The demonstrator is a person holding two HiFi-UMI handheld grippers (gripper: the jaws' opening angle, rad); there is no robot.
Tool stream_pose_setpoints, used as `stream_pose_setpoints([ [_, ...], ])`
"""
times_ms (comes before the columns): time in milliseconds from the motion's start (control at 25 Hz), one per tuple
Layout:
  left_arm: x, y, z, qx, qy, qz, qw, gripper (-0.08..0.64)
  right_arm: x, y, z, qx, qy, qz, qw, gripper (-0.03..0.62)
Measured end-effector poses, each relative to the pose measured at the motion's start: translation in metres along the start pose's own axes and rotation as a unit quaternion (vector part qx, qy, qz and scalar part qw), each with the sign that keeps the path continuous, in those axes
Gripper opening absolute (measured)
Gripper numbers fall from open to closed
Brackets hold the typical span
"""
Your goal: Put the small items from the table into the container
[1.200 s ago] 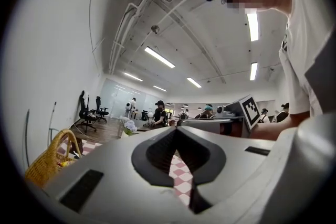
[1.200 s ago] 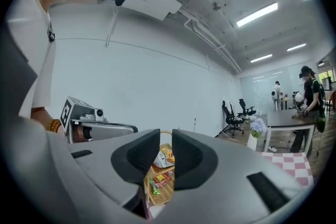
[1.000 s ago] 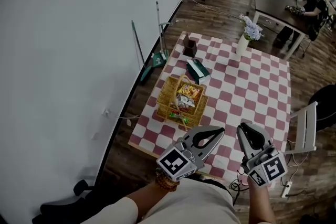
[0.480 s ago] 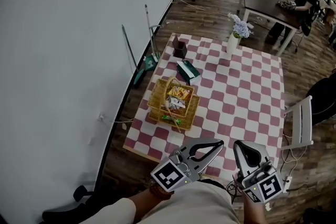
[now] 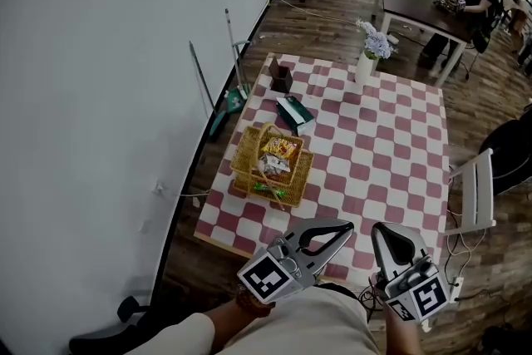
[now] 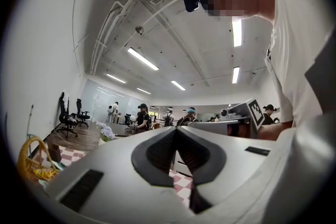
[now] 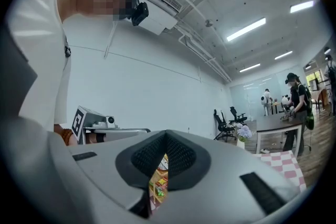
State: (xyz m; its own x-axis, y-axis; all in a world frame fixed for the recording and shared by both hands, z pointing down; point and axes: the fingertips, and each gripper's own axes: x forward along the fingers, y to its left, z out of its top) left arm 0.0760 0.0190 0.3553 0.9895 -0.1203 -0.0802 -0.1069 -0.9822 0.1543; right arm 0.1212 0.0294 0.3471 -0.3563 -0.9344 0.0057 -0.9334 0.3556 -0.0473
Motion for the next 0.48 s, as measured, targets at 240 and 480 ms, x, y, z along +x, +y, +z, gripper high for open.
stream_pose_setpoints([
  [240, 0.0017, 0.0039, -0.0017, -0.006, 0.003, 0.002, 1.0, 0.025, 0.0007, -0.0034, 0.0007, -0.002, -0.004, -0.004, 1.0, 0.018],
  [480, 0.0026, 0.0086, -0.0023, -0.015, 0.0, 0.001, 0.9999, 0.025, 0.0033, -0.0054, -0.0006, -0.002, -0.002, -0.006, 1.0, 0.018],
])
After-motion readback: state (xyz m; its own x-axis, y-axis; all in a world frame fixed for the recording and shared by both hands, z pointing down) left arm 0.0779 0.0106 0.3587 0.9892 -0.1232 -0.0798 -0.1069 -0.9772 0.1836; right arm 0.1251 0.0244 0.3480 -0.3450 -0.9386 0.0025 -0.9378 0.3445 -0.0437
